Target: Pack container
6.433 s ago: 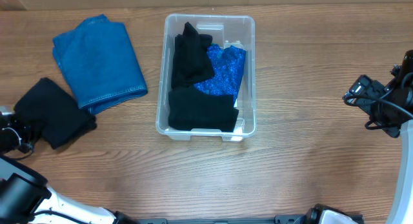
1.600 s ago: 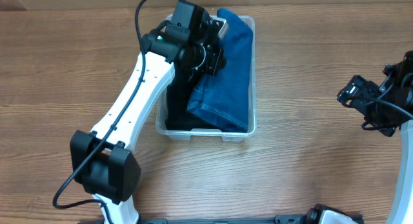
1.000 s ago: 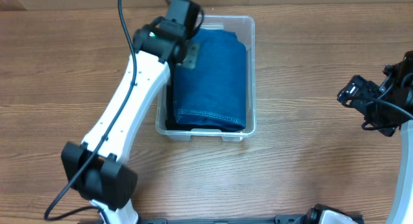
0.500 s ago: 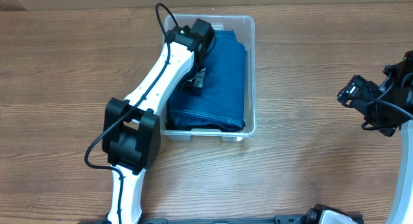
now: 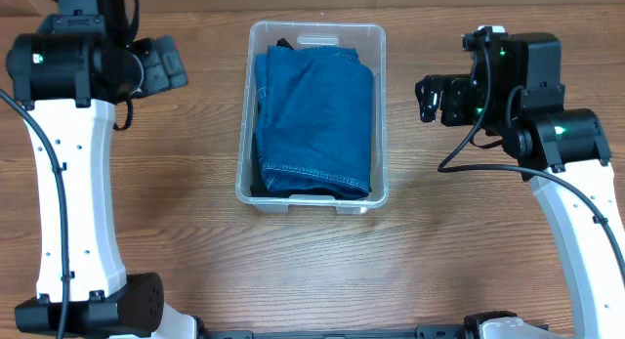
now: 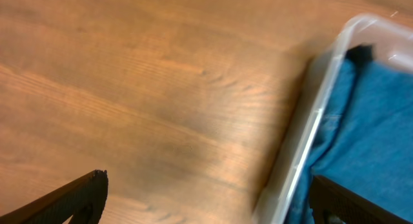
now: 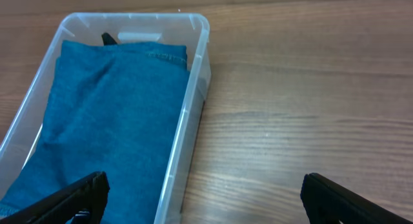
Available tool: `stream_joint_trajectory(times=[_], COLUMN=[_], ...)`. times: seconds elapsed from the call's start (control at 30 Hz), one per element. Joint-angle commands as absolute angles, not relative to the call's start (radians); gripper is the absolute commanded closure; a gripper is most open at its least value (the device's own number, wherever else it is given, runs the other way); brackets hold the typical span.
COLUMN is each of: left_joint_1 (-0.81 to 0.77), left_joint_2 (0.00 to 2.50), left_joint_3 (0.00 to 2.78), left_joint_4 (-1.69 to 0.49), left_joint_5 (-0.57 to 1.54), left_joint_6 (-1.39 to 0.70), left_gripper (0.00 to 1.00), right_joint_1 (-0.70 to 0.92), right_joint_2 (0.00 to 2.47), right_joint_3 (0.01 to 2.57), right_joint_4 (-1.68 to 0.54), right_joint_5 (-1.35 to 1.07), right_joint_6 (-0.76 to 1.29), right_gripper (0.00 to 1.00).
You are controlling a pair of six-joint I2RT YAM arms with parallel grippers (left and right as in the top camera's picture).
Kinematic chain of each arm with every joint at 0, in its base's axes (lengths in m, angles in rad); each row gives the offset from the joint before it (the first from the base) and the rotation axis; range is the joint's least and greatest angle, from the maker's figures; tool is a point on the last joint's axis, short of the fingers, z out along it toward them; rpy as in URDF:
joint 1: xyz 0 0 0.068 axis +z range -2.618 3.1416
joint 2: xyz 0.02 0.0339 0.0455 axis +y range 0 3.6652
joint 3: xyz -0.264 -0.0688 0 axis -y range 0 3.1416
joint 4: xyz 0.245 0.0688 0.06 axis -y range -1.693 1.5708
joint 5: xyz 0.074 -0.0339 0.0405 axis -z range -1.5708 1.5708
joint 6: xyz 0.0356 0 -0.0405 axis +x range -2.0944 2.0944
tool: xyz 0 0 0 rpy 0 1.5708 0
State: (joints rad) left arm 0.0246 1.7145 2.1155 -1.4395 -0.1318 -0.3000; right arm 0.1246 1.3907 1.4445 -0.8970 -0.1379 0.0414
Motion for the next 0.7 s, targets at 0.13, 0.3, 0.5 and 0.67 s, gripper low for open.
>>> stream_joint_trajectory(times=[0.13, 0.3, 0.5, 0.67], left_joint_1=[0.057, 0.057, 0.057, 0.057], left_joint_2=[1.491, 0.938, 0.437, 0.403], left_joint_3=[2.056, 1.538, 1.098, 1.084], left_joint_4=[-1.506, -1.294, -1.238, -1.341], left_joint_5=[-0.104, -0.103, -0.111, -0.111], left_joint_6=[-0.231, -0.179, -0.217, -0.224], left_gripper=[0.0, 0.0, 0.0, 0.0], right_joint_1=[0.124, 0.124, 0.124, 0.124], right_joint_2=[1.23, 0.882, 0.611, 0.617], right_joint_3=[1.441, 1.217, 0.981, 0.982], right_joint_4=[-0.999, -0.982, -1.067, -1.192], right_joint_5=[-0.107, -0.079, -0.079, -0.08], right_joint_6=[0.144, 0.15, 0.15, 0.15], right_gripper=[0.0, 0.0, 0.0, 0.0])
